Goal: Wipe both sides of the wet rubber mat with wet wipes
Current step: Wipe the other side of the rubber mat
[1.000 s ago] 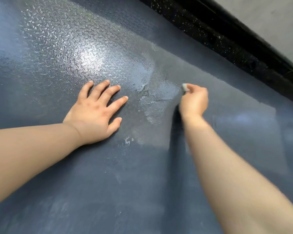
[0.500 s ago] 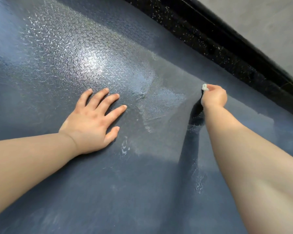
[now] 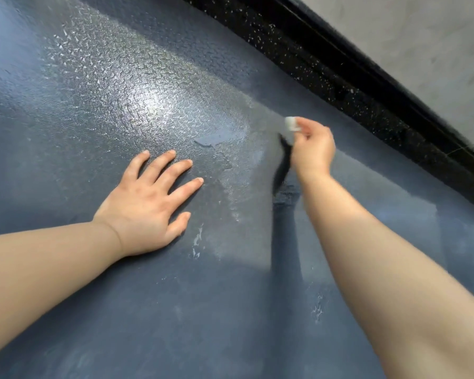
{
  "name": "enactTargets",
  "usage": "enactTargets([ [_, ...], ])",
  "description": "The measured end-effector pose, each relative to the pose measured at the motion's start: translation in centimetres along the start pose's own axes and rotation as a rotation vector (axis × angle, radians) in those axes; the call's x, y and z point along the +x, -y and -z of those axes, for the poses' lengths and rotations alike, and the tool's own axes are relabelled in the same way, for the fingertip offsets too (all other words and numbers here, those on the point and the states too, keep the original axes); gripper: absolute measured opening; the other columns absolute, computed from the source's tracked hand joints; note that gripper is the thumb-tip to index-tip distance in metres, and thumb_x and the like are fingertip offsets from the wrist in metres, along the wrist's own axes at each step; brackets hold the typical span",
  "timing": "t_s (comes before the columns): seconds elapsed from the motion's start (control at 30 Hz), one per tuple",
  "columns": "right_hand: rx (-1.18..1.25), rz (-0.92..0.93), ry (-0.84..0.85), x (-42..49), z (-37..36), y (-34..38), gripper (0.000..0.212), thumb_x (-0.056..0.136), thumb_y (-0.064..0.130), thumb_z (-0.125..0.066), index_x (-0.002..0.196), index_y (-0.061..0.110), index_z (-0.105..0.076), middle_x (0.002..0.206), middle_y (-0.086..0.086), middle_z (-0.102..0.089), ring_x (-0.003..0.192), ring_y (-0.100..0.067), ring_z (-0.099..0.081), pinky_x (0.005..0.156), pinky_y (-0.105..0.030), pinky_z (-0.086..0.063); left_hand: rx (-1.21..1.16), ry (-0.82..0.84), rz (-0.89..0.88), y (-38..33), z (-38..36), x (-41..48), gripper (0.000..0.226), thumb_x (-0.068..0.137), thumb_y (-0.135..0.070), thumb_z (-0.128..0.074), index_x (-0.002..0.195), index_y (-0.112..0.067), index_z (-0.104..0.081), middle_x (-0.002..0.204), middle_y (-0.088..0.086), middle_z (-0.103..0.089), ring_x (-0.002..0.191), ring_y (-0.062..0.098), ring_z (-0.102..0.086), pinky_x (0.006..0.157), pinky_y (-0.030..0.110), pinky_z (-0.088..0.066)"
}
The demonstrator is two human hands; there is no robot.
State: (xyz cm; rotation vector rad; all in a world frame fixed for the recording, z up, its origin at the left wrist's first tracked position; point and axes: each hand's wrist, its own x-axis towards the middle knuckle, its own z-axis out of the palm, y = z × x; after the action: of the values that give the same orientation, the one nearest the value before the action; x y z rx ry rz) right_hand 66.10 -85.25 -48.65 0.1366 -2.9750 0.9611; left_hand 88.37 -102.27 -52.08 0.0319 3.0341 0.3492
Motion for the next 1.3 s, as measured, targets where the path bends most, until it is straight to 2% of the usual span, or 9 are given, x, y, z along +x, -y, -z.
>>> enactTargets([
  [0.23,-0.169,-0.327,-0.025,5.2,0.4,-4.0,0.026,0.091,0.008,-0.044,0.097,0.031,-0.053,0.097,0.005,-0.044,0.087,-0.014,-0.040,0.072,-0.010,-0.038,0.017,-0.012,0.000,0.2,-0.5,0.1,0.060,0.082,-0.047,-0.034,0.128,-0.017,-0.060,0.135,0.017,-0.052,0.126,0.041,-0.045,0.106,0.057,-0.026],
  [0.33,-0.131,-0.178,-0.100,2.8,-2.6,-1.0,0.035,0.082,-0.004,-0.040,0.089,0.018,-0.067,0.095,-0.003,-0.050,0.084,-0.021,-0.045,0.066,-0.012,-0.032,0.015,-0.009,-0.003,0.2,-0.5,0.2,0.060,0.082,-0.046,-0.034,0.129,-0.017,-0.059,0.136,0.017,-0.051,0.127,0.041,-0.045,0.106,0.058,-0.027],
  [0.57,0.101,0.363,0.339,-4.2,-5.0,4.2,0.031,0.083,-0.009,-0.052,0.100,0.008,-0.071,0.099,-0.008,-0.063,0.089,-0.008,-0.056,0.086,-0.008,-0.040,0.015,-0.002,0.002,0.1,-0.3,0.2,0.059,0.082,-0.045,-0.036,0.127,-0.017,-0.060,0.135,0.017,-0.052,0.126,0.041,-0.046,0.103,0.061,-0.031],
  [0.73,0.028,-0.052,-0.086,5.5,-1.1,1.0,0.029,0.088,0.006,-0.052,0.107,0.018,-0.070,0.109,0.004,-0.066,0.100,-0.004,-0.057,0.069,0.005,-0.030,0.025,0.001,-0.002,0.2,-0.3,0.1,0.059,0.082,-0.046,-0.035,0.128,-0.017,-0.060,0.135,0.017,-0.053,0.125,0.041,-0.047,0.103,0.060,-0.032],
  [0.87,0.065,-0.395,-0.131,9.5,-0.6,-2.3,0.025,0.092,0.012,-0.052,0.113,0.012,-0.064,0.112,-0.001,-0.061,0.097,-0.017,-0.058,0.053,-0.001,-0.034,0.031,-0.013,-0.003,0.2,-0.3,0.1,0.059,0.081,-0.046,-0.036,0.127,-0.018,-0.061,0.134,0.016,-0.054,0.125,0.040,-0.048,0.102,0.061,-0.034],
  [0.93,0.046,-0.448,-0.112,9.2,-1.9,-1.5,0.026,0.091,0.009,-0.050,0.113,0.012,-0.065,0.106,0.002,-0.058,0.090,-0.016,-0.055,0.067,-0.007,-0.041,0.029,-0.027,-0.008,0.2,-0.4,0.2,0.059,0.081,-0.045,-0.036,0.127,-0.018,-0.061,0.134,0.016,-0.054,0.125,0.041,-0.048,0.102,0.061,-0.034],
  [1.0,0.058,-0.306,-0.084,7.2,-3.9,0.8,0.033,0.087,0.001,-0.047,0.110,0.015,-0.066,0.111,0.002,-0.061,0.101,-0.016,-0.056,0.085,-0.017,-0.041,0.029,-0.038,-0.011,0.2,-0.5,0.2,0.059,0.081,-0.045,-0.036,0.127,-0.018,-0.061,0.135,0.016,-0.053,0.125,0.041,-0.047,0.103,0.060,-0.032],
  [1.17,0.052,0.294,0.327,-0.1,-7.7,6.4,0.029,0.087,-0.001,-0.053,0.102,0.014,-0.072,0.106,-0.005,-0.063,0.098,-0.011,-0.058,0.088,-0.012,-0.039,0.026,-0.051,-0.012,0.1,-0.6,0.2,0.059,0.081,-0.045,-0.037,0.127,-0.017,-0.061,0.135,0.017,-0.053,0.125,0.042,-0.047,0.102,0.059,-0.026],
  [1.3,0.116,0.226,0.199,3.1,-5.4,5.7,0.024,0.087,0.009,-0.057,0.097,0.025,-0.072,0.098,0.005,-0.064,0.086,0.012,-0.053,0.072,0.006,-0.030,0.018,-0.032,-0.008,0.2,-0.6,0.2,0.059,0.081,-0.045,-0.037,0.127,-0.017,-0.060,0.135,0.016,-0.053,0.126,0.041,-0.047,0.103,0.058,-0.025],
])
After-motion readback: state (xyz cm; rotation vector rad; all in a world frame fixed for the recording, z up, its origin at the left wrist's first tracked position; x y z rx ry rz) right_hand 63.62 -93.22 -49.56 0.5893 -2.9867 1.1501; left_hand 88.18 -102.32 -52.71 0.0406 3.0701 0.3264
